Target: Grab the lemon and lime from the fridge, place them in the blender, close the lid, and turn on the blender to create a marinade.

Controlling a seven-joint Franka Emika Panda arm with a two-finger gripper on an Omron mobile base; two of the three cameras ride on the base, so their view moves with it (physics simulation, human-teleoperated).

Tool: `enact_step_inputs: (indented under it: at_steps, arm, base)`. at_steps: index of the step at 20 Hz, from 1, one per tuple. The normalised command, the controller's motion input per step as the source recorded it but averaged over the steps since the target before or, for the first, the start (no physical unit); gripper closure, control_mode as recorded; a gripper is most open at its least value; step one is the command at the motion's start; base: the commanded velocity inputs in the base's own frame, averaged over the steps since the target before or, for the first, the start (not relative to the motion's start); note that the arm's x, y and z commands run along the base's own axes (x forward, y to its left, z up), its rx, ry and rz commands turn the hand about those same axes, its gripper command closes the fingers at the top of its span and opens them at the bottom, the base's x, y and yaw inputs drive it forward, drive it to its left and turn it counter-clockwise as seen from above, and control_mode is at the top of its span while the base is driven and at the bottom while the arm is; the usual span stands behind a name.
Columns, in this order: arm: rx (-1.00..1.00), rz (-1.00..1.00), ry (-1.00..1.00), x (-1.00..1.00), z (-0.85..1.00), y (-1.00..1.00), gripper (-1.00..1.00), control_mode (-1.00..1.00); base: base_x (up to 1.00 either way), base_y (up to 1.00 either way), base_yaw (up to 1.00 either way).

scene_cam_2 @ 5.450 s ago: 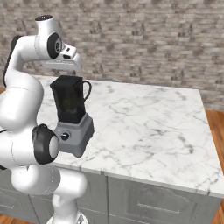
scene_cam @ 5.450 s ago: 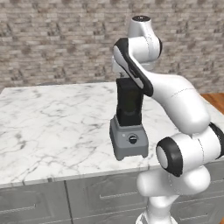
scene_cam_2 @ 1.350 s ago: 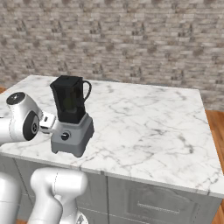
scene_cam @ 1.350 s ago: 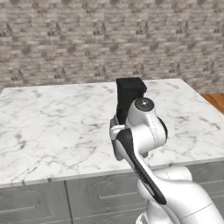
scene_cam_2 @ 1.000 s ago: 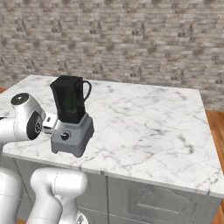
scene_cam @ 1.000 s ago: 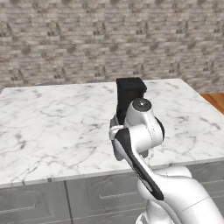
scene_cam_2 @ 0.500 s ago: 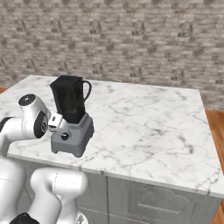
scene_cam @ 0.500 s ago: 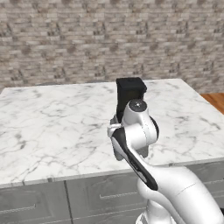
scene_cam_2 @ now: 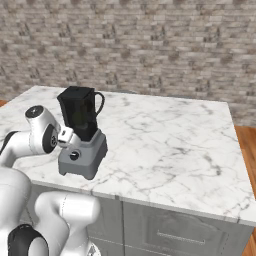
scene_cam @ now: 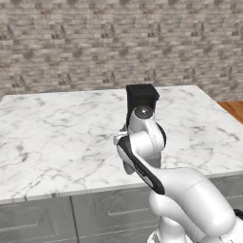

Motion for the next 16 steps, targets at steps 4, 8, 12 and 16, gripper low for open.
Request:
enact_step_inputs:
  at_steps: [4,8,12,16]
  arm:
    - [0.00,-0.01,0.00,0.16,-0.04,0.06,1.00,-1.00]
    - [0.00,0.00,0.00,0.04,-0.02,0.01,1.00,-1.00]
    - [0.00,0.00,0.00,-0.02,-0.11,-0.04,1.00,-1.00]
    - [0.00,0.00,0.01,-0.11,-0.15,-0.27,1.00,-1.00]
  base:
    - [0.00,0.00,0.00]
    - [0.00,0.00,0.00]
    - [0.00,0.00,0.00]
    - [0.00,0.00,0.00]
